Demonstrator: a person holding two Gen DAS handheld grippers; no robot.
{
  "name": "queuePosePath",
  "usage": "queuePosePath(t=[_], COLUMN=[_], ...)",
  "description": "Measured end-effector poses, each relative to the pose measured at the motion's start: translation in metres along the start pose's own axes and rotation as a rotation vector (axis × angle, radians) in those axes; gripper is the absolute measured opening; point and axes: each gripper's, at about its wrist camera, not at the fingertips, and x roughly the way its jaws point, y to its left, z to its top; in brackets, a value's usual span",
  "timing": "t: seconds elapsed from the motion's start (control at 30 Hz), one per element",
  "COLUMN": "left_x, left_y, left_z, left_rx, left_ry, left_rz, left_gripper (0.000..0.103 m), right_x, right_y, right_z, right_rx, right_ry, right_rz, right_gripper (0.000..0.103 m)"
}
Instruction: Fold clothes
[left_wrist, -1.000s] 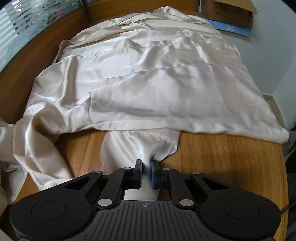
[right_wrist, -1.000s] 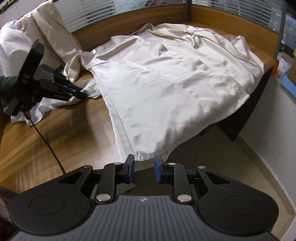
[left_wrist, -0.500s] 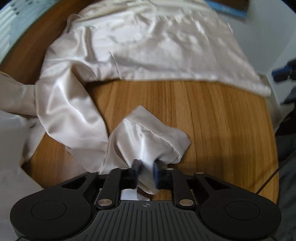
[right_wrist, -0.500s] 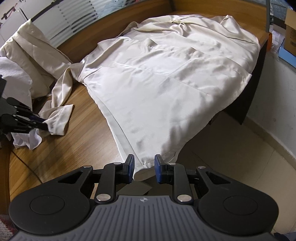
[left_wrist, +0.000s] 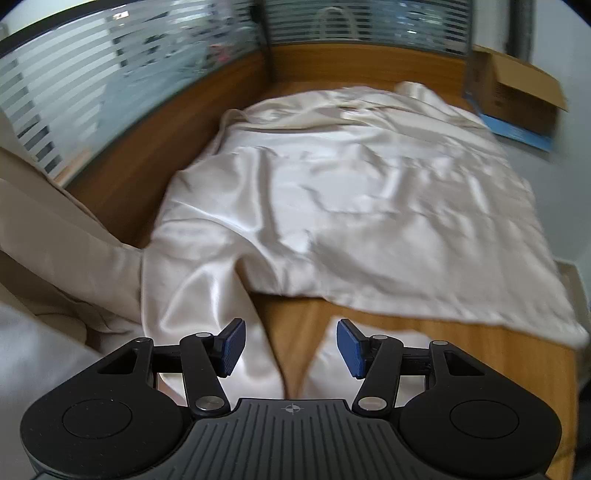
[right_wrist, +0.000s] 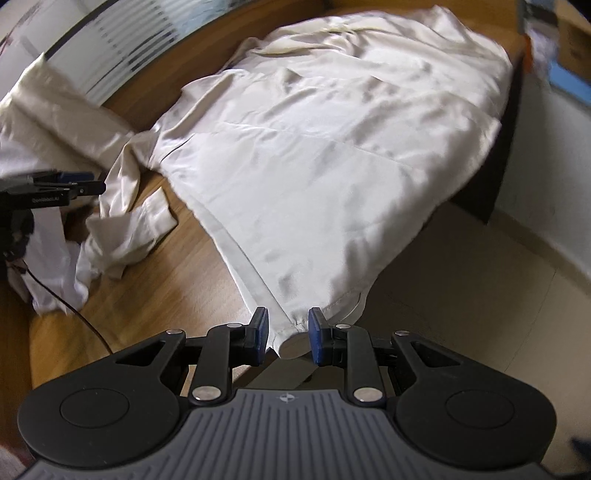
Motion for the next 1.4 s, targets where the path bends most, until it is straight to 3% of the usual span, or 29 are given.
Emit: queuePosePath(t=[0.23,0.5,0.57,0.6,0.7,0.8,0.97,1.17,1.23,1.33,1.4], left_x=[0.043,0.071,0.075,0.077,0.079,0.075,0.06,0.068,0.072,0.069,0.064], left_y=[0.002,0.011,0.013,0.014,0.018,0.021,0.025,0.033,0.036,0.04,0.042], left_z=[0.015,0.019,0.02,0.02,0.021,0.021,0.022,0.019,0.017,0.015,0.014], left_rx=[0.013,0.047,0.055,0.058,0.059,0.051,0.05,0.035,0.009,-0.038,-0.067], left_ry=[0.022,0.037,0.039,0.039,0.041,0.035,0.014,0.075,0.099,0.116,0.121], left_rz=[0.058,0.121,0.14,0.15,0.167,0.178,0.186,0.193,0.186,0.154,0.135], left_gripper=[0.058,0.058,0.057,0.049,0.014,0.007,0.006,0.01,0.011,0.029,0.037], right_x=[0.02,0.039,0.041,0.04,0.035,0.023,-0.004,0.0,0.009,0.008,0.002], right_y=[-0.036,-0.055,-0.056,-0.055,-0.05,-0.043,-0.022,0.008,0.015,0.021,0.021], right_z=[-0.005,-0.014,-0.013,-0.012,-0.009,-0.004,0.004,0.002,-0.003,-0.005,-0.003], right_rx=[0.303,0.464,0.486,0.482,0.454,0.418,0.285,0.023,-0.044,-0.101,-0.121], right_ry=[0.023,0.047,0.034,0.025,0.009,-0.007,-0.041,0.074,0.117,0.126,0.114], right_rz=[0.037,0.093,0.118,0.123,0.131,0.134,0.161,0.139,0.12,0.093,0.076], right_gripper=[0.027,0.027,0.023,0.009,0.005,0.004,0.004,0.003,0.008,0.011,0.02])
